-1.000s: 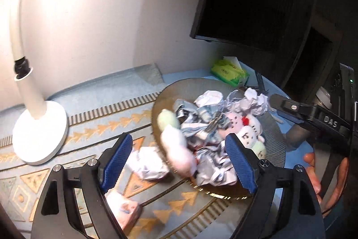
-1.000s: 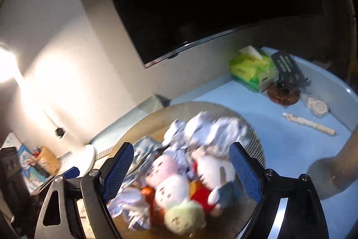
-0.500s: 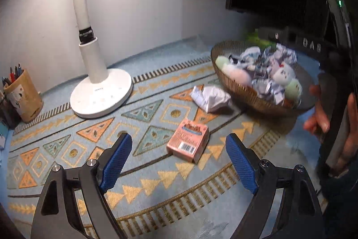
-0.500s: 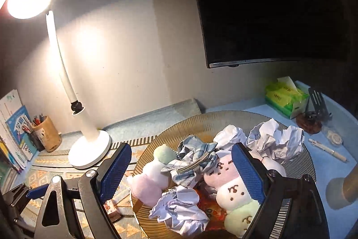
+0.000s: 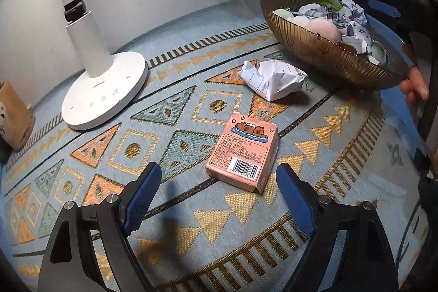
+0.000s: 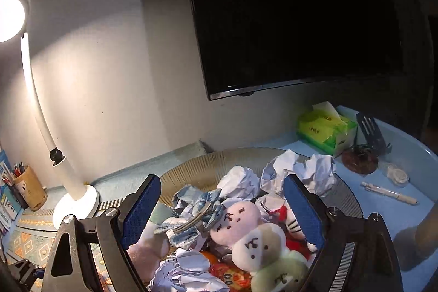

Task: Organize objects
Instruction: 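Move both tools back toward the pink snack box and last paper ball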

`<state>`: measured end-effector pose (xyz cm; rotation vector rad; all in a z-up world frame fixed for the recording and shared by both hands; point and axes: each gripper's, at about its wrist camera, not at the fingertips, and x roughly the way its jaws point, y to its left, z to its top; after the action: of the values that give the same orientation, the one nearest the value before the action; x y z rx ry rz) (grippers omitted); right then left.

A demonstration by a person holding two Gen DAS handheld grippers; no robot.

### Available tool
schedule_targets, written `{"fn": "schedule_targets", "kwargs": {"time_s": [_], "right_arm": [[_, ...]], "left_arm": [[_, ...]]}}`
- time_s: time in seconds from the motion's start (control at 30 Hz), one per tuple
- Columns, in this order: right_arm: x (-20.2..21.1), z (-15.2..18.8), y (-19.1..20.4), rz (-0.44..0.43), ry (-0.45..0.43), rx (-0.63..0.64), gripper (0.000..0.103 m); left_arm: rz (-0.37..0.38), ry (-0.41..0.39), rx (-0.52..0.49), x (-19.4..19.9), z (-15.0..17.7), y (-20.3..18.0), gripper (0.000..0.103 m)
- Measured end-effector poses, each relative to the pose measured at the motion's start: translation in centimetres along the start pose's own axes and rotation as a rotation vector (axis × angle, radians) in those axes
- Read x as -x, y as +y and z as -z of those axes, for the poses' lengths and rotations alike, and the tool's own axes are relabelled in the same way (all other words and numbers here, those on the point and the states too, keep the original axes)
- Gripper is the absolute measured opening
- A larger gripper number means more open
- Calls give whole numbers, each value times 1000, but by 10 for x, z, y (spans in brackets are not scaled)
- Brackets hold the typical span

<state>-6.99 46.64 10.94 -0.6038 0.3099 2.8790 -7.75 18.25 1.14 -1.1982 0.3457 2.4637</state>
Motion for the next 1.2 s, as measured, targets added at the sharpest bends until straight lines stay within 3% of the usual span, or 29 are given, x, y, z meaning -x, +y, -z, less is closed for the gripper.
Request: {"fn": "schedule_targets", "kwargs": {"time_s": [0.17,0.37,0.57,0.83,1.0,1.2], "right_arm": [[36,8,9,-217,68,-15,91],[71,50,50,-310,195,72,96],[75,77,72,-318,261,82,96],[69,86,77,-288,366,18,96],[77,85,82,-293,411,2,96],[78,89,87,-282,405,-16,96]], "left_arm": [[70,-2,45,-5,0,5,85],[62,-46,74,6,4,9,85],[43,-89,80,14,4,11,85],[60,-89,106,23,10,10,85],[116,-80,193,34,27,18,85],[106,-100,274,49,45,28,85]]}}
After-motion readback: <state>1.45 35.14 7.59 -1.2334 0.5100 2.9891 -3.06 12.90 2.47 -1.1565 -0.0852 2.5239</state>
